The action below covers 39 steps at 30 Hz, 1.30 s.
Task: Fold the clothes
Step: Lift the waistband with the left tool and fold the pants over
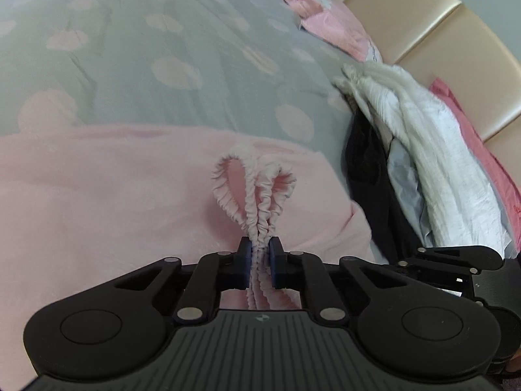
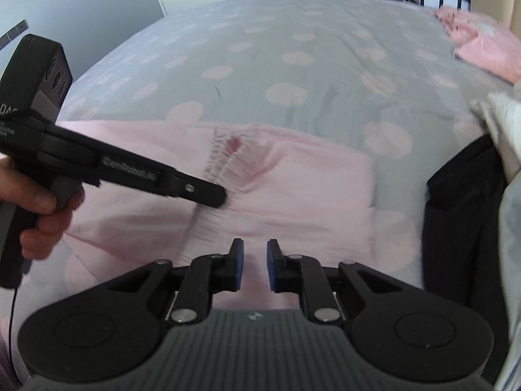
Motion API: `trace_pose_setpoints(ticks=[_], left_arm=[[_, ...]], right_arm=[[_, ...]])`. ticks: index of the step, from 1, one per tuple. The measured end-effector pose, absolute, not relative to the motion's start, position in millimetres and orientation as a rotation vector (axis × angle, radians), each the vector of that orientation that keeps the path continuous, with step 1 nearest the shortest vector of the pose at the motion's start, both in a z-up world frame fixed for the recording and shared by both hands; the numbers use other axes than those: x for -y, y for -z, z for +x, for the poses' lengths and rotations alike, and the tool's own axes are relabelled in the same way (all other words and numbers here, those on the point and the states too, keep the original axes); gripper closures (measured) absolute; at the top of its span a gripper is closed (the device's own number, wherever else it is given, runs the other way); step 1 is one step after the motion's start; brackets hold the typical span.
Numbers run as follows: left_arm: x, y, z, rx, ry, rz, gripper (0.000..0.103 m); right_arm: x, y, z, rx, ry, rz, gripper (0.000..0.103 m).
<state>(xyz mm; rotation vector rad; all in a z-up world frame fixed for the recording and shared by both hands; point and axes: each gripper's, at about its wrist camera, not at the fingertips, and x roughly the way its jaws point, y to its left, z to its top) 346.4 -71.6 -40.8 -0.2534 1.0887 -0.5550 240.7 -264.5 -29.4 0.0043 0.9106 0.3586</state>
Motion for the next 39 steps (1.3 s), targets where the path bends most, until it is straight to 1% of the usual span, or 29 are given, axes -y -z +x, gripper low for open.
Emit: trace_pose_setpoints(ticks=[1, 5, 13, 20, 30, 35, 39], left_arm=[[65, 32, 345, -1.073, 0.547, -0.253, 0.094], [33, -10, 341, -1.023, 0.513, -0.258, 0.095], [-47, -96, 326, -1.026, 0.366, -0.201, 0.095], [-128, -131, 304, -1.011, 0.194, -0.145, 0.094], [-255, -122, 292, -1.041, -0.038, -0.23, 0.094], [-297, -96, 297, -1.016, -0.114, -0.247, 0.094], [-326, -63, 304, -1.006, -0.206, -0.249, 0.094]], right_arm=[[266, 24, 239, -0.898, -0.349, -0.005, 0.078], [272, 13, 232, -0.884, -0.304, -0.033, 0.078], [265, 10, 220, -0.906, -0.291, -0.049, 0.078], [250, 11, 208, -0.914, -0.322, -0.072, 0.076], [235, 29, 208, -0.975, -0.341, -0.098, 0.076], [227, 39, 212, -1.007, -0.356, -0.112, 0.076], [221, 44, 213, -1.017, -0.379, -0.125, 0.076]])
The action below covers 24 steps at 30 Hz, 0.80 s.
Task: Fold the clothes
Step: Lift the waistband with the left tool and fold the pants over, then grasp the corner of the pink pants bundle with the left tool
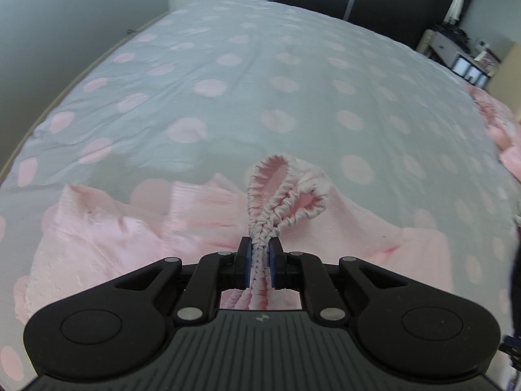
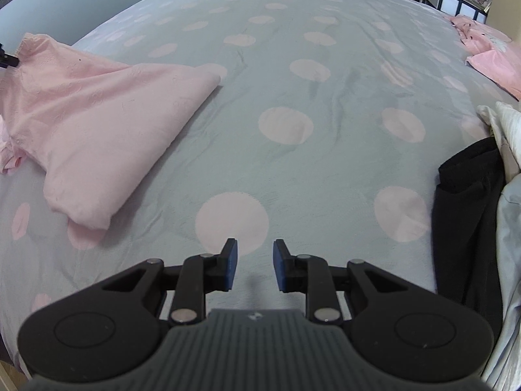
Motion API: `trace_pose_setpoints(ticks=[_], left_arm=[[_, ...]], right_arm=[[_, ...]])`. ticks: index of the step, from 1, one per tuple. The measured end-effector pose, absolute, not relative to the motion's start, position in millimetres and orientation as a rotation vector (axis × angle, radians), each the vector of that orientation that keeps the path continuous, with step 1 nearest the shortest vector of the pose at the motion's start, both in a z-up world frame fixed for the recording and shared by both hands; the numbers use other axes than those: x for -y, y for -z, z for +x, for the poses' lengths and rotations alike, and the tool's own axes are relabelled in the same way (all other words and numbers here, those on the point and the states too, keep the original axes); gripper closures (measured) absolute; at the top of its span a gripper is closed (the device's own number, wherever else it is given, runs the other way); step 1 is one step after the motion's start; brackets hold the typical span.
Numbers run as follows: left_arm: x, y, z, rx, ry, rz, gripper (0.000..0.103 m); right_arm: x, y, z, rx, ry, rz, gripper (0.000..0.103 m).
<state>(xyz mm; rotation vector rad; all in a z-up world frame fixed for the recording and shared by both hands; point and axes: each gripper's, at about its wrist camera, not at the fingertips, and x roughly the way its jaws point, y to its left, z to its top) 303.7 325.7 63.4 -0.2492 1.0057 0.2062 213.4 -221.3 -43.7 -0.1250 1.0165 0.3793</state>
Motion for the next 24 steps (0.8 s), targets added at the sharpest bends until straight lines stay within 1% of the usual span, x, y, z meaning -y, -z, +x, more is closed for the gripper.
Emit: trace_pose_setpoints(ticks=[2, 3, 6, 7, 10, 14, 18, 19, 20, 22, 24], left_arm=[[-338, -47, 305, -1.005, -0.254, -0.267, 0.093], [-342, -39, 305, -1.012, -0.269, -0.275, 0.091], [-339, -27, 301, -1.019, -0.292, -0.237, 0.088], [-336, -28, 299, -1.011, -0.289, -0.222, 0.084], [-324, -39, 293, -0.986, -0.274, -0.185, 0.074], [-295, -63, 287, -0.963, -0.226, -0.117, 0.072], [-241, -86, 279, -0.967, -0.084, -0.022, 0.065], [-225, -89, 277, -0.97, -0.042, -0.004, 0.064], [-209, -93, 274, -0.972, 0.001, 0.012, 0.064], [-174, -98, 268, -0.984, 0.088, 0.01, 0.058], [-139, -100, 262, -0.997, 0.178, 0.007, 0.056]], right_arm=[[218, 45, 214, -1.016, -0.393, -0.13, 0.076], [217, 45, 214, -1.014, -0.404, -0.135, 0.076], [213, 45, 212, -0.999, -0.443, -0.144, 0.076], [211, 45, 212, -0.994, -0.454, -0.149, 0.076], [206, 42, 209, -0.988, -0.489, -0.187, 0.076], [197, 30, 203, -0.974, -0.553, -0.267, 0.076], [190, 11, 193, -0.994, -0.573, -0.37, 0.076], [190, 3, 189, -0.98, -0.564, -0.377, 0.075], [191, -6, 186, -0.964, -0.554, -0.373, 0.069], [193, -24, 179, -0.935, -0.536, -0.353, 0.06], [194, -38, 173, -0.931, -0.525, -0.327, 0.059]])
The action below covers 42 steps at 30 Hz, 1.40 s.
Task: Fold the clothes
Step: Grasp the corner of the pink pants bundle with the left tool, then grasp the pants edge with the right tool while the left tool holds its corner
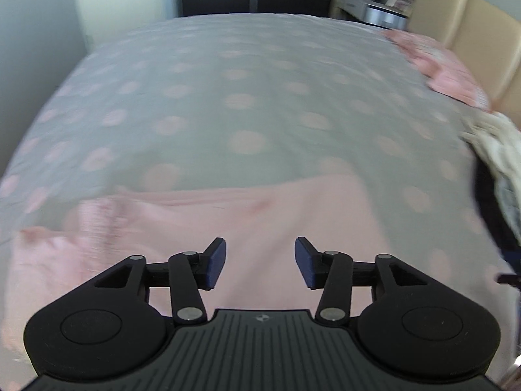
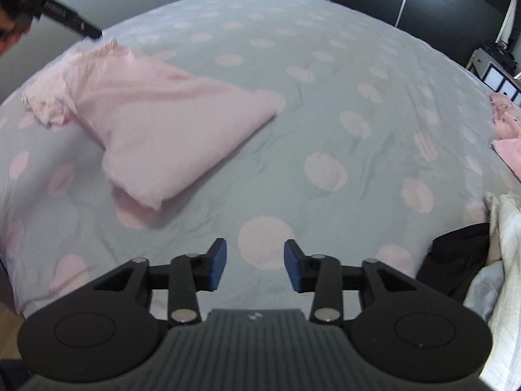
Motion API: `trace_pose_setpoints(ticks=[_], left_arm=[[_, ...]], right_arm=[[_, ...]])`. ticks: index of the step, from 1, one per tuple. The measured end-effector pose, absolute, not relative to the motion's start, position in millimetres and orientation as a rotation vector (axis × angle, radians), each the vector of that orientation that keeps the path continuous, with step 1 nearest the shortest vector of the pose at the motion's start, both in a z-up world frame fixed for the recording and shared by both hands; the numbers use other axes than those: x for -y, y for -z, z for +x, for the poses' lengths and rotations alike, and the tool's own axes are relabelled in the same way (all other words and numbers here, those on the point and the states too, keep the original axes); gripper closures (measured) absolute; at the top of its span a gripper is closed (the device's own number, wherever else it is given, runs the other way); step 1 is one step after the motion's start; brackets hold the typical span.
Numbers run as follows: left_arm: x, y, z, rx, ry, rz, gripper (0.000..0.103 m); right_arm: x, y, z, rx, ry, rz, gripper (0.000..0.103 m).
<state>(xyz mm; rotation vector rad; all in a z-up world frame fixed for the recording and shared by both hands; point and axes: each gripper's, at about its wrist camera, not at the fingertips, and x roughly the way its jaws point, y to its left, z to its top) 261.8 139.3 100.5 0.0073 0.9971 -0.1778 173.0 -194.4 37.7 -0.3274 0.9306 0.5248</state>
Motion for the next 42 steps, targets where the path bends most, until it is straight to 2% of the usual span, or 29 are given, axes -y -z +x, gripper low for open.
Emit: trace_pose_setpoints(ticks=[8, 13, 21, 30, 32, 37, 39, 42], left_arm=[[-7, -54, 238, -1.083, 0.355, 0.174, 0.054], [45, -1, 238, -1.155, 0.331, 0.22, 0.054], [71, 43, 250, -1.22, 0.21, 0.301, 0.053], [73, 90, 266, -1.286, 0.078, 0.386, 0.052], [74, 90, 269, -1.295, 0.082, 0.392, 0.056], [58, 83, 276, -1.335, 0.135, 0.419, 0.093], [46, 78, 274, -1.341, 0.153, 0.392, 0.097], [34, 69, 266, -1.333, 0.191, 0.378, 0.099]], right_arm=[[210, -64, 132, -0.946, -0.484, -0.311, 0.058], [241, -45, 124, -0.998, -0.403, -0.329, 0.058], [274, 3, 144, -1.141, -0.353, -0.277, 0.058], [294, 12, 147, -1.166, -0.376, -0.115, 0.058], [299, 14, 147, -1.169, -0.361, -0.108, 0.058], [305, 9, 142, -1.164, -0.36, -0.043, 0.058], [305, 5, 137, -1.149, -0.376, -0.045, 0.058], [306, -1, 132, -1.128, -0.371, -0.072, 0.057]])
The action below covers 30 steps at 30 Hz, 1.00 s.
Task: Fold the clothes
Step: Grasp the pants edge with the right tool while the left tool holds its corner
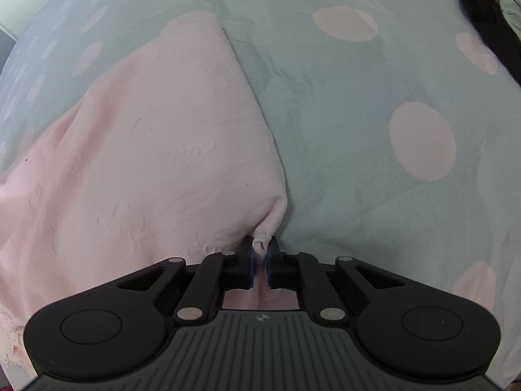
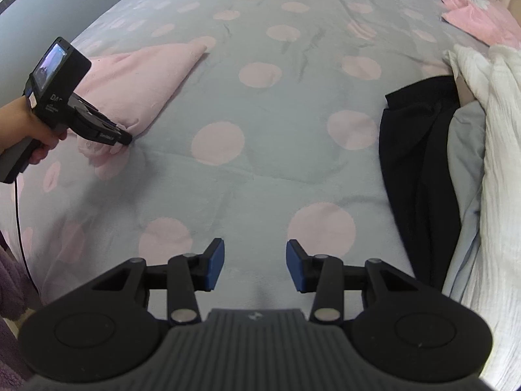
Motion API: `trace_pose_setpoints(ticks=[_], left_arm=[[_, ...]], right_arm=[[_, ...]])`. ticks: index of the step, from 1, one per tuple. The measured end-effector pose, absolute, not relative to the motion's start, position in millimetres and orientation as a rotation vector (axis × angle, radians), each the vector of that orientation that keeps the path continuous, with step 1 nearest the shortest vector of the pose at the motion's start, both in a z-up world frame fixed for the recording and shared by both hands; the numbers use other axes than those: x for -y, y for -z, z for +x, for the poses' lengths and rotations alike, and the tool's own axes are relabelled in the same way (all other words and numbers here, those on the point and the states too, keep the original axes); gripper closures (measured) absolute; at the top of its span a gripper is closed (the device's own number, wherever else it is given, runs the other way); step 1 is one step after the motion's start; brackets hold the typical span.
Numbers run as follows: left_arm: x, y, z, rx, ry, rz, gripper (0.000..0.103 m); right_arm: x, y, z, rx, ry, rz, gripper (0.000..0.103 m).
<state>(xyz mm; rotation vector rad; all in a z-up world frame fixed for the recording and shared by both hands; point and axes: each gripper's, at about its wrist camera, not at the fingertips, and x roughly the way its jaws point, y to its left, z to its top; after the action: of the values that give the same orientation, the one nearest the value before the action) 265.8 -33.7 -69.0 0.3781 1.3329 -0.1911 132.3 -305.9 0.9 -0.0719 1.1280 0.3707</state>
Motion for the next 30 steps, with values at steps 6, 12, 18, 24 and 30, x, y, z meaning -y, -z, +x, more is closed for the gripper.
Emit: trace_pose_setpoints(ticks=[6, 12, 18, 24, 30], left_arm=[[41, 36, 228, -1.296, 0.292, 0.418, 0.1], [39, 10, 180, -1.285, 0.361, 0.45, 0.101], [16, -9, 131, -1.279, 0.418, 0.428, 0.101], [-8, -26, 67, -1.279, 0.482, 0.421, 0.101], [-34, -23, 7, -1.299, 0.526, 0.429, 0.101]], right_arm=[[311, -7, 125, -1.132, -0.364, -0.032, 0.057], [288, -16, 108, -1.104, -0.45, -0.14, 0.057], [276, -29, 97, -1.071, -0.466, -0.194, 0.057], [260, -31, 87, -1.063, -0.506, -0.262, 0.057], [229, -24, 63, -1.008, -0.647, -0.407, 0.057]])
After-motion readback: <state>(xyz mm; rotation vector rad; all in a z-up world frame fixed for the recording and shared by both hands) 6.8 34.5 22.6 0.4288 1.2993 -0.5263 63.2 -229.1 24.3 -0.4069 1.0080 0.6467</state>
